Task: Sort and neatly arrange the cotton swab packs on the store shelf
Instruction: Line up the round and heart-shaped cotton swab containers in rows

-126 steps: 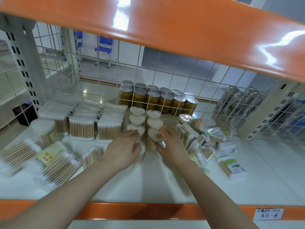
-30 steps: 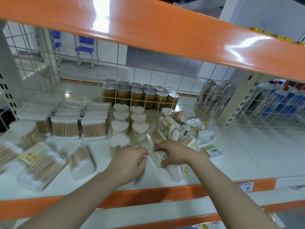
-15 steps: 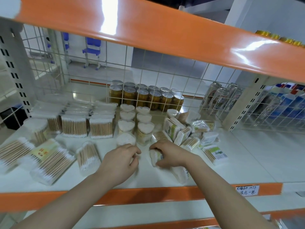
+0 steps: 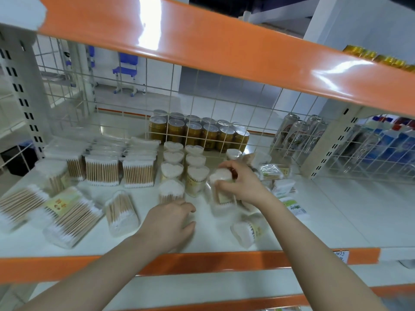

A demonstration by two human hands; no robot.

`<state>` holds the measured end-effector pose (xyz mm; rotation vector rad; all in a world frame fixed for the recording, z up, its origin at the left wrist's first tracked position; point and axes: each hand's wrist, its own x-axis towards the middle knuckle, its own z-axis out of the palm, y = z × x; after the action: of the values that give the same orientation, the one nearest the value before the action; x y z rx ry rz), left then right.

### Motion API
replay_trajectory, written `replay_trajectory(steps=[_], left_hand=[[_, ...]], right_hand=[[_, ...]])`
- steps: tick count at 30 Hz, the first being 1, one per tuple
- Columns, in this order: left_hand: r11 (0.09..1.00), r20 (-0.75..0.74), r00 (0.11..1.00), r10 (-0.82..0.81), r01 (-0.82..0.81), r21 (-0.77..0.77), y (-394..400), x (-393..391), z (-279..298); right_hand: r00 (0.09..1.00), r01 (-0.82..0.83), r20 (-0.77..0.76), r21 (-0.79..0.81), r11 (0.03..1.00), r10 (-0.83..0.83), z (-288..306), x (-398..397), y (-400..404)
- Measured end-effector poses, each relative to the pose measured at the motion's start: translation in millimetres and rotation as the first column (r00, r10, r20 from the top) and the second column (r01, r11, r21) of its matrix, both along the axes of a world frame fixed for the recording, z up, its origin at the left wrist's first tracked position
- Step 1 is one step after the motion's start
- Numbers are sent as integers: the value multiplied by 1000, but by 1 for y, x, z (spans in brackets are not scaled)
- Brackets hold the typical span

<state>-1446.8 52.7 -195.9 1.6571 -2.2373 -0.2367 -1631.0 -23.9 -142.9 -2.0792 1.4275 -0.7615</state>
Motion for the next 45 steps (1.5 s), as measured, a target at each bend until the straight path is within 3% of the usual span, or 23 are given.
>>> replay_trajectory(steps=[4, 12, 19, 27, 34, 38, 45], left_hand=[[999, -14, 999, 48, -48, 5, -1, -13, 2], [972, -133, 963, 236, -236, 14, -2, -27, 6], [952, -195, 936, 294, -304, -27, -1, -28, 14], [981, -307, 940, 147, -178, -74, -2, -12, 18], [991, -450, 892, 36, -92, -102, -6, -4, 19], [982, -431, 902, -15, -68, -175, -9, 1, 24], [983, -448, 894, -28, -57, -176, -16, 4, 24]], right_hand=[[999, 31, -18, -30, 999, -32, 7, 5, 4], [995, 87, 49, 66, 994, -91, 13, 14, 14], [989, 99, 98, 85, 991, -107, 12, 17, 18], [993, 47, 107, 96, 994, -58, 5, 3, 16], [999, 15, 51, 83, 996, -19, -8, -2, 14], [1000, 2, 28, 153, 988, -6, -10, -2, 16], [997, -80, 8, 234, 969, 80, -13, -4, 20]])
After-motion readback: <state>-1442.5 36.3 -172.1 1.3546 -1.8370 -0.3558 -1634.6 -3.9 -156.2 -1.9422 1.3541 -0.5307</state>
